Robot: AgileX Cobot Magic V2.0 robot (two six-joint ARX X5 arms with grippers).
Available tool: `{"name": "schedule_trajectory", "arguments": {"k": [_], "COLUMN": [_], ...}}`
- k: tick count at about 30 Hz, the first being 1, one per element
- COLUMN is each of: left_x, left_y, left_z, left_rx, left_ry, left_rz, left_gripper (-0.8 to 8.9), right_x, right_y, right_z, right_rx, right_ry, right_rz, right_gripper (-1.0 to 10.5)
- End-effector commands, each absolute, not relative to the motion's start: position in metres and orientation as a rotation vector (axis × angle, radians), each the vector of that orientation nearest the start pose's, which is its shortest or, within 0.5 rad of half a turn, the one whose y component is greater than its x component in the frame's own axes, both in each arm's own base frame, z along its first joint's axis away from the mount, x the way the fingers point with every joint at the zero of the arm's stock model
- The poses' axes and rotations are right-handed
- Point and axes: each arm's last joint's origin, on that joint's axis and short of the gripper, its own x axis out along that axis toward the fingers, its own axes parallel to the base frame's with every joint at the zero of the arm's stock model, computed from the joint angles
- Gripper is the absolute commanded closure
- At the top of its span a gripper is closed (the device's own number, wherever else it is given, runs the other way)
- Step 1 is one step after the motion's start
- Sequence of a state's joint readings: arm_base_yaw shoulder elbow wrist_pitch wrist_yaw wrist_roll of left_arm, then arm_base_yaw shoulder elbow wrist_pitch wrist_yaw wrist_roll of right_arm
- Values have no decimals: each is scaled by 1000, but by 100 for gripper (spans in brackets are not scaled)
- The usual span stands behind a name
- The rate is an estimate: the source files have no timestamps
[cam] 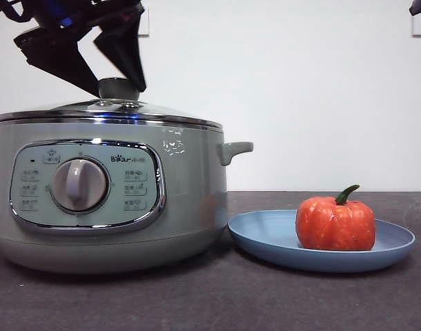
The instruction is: Take the pumpkin out from the steamer,put the pumpkin in the blue plate,close the lid
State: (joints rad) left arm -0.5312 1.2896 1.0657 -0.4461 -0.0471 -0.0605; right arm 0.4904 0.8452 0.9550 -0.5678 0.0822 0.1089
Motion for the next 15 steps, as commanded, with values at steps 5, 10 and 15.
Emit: {"name": "schedule_trajectory", "arguments": {"k": [5,10,15], "left_x": [217,183,153], "left_y": [-126,-106,-86], "left_z": [328,353,365], "left_rx": [109,85,106], "left_ry": [544,477,448], "left_rz": [-454,-457,-384], "left_gripper": [254,648,822], "right_x": [150,149,147], "right_y": [77,77,75], "right_z": [344,345,344], "right_rx": [-18,-20,-61], "right_ry": [460,457,446], "right_rz": [373,372,378], "right_gripper": [329,586,960]}}
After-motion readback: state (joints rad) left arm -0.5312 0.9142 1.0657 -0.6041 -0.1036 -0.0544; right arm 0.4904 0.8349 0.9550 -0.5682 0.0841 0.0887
